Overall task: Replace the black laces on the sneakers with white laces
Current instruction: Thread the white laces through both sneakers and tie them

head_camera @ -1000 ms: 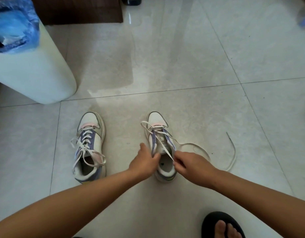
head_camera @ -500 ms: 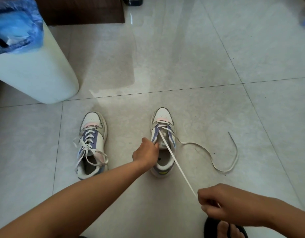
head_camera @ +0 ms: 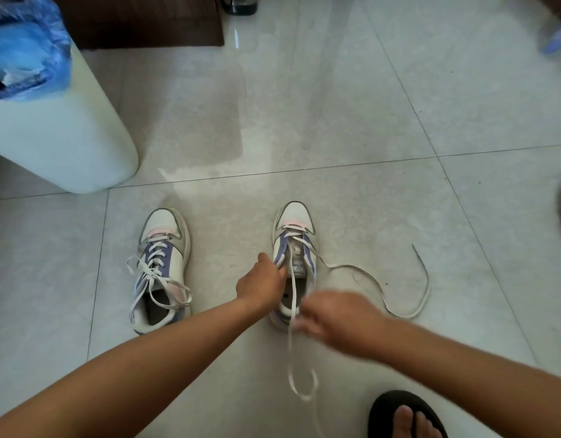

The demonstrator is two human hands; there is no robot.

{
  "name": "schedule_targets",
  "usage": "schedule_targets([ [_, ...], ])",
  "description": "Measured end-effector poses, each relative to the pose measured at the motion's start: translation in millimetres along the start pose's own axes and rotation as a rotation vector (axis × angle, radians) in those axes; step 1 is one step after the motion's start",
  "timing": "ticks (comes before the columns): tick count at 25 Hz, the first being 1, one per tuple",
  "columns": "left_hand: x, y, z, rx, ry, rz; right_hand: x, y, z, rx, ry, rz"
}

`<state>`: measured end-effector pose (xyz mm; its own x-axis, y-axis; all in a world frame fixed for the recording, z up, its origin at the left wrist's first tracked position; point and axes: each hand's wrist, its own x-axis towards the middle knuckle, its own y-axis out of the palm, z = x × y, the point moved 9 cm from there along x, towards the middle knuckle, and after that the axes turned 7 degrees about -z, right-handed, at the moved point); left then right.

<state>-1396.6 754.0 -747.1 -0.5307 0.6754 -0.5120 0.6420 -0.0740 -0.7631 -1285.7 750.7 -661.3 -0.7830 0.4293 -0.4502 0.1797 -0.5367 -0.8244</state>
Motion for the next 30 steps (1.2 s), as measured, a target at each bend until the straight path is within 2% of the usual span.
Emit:
schedule_targets([
  [2, 0, -2, -3, 0.048, 0.042, -0.003, 33, -33, -54, 0.203, 0.21, -0.297],
  [4, -1, -3, -5, 0.061, 0.06, -0.002, 60, -29, -93, 0.459, 0.363, -0.366],
  [6, -3, -4, -6, 0.066, 0.065, 0.003, 79, -7, -110, 0.577, 0.455, -0.309],
  [9, -3, -3, -5, 0.06, 0.046, 0.013, 86, -1, -112, 0.571, 0.463, -0.293],
  [13, -2, 1, 2, 0.015, -0.01, 0.047, 77, -9, -109, 0.928, 0.454, -0.266],
  [17, 0, 2, 11, -0.031, -0.103, 0.087, 56, -19, -117, 0.858, 0.422, -0.087],
  [21, -8, 0, 24, -0.017, -0.194, 0.14, 25, -41, -133, 0.926, 0.398, -0.082],
  [23, -2, -21, 2, 0.067, -0.064, 0.09, 12, -55, -135, 0.856, 0.355, -0.13],
  [25, 5, -48, -55, 0.019, 0.245, -0.007, 7, -67, -128, 0.809, 0.308, -0.165],
  [26, 4, -56, -87, -0.027, 0.395, 0.014, 6, -71, -123, 0.793, 0.292, -0.174],
  [28, -7, -56, -135, -0.14, 0.553, 0.198, 6, -82, -117, 0.756, 0.26, -0.223],
  [30, -18, -52, -159, -0.257, 0.565, 0.396, 5, -93, -120, 0.784, 0.255, -0.3],
])
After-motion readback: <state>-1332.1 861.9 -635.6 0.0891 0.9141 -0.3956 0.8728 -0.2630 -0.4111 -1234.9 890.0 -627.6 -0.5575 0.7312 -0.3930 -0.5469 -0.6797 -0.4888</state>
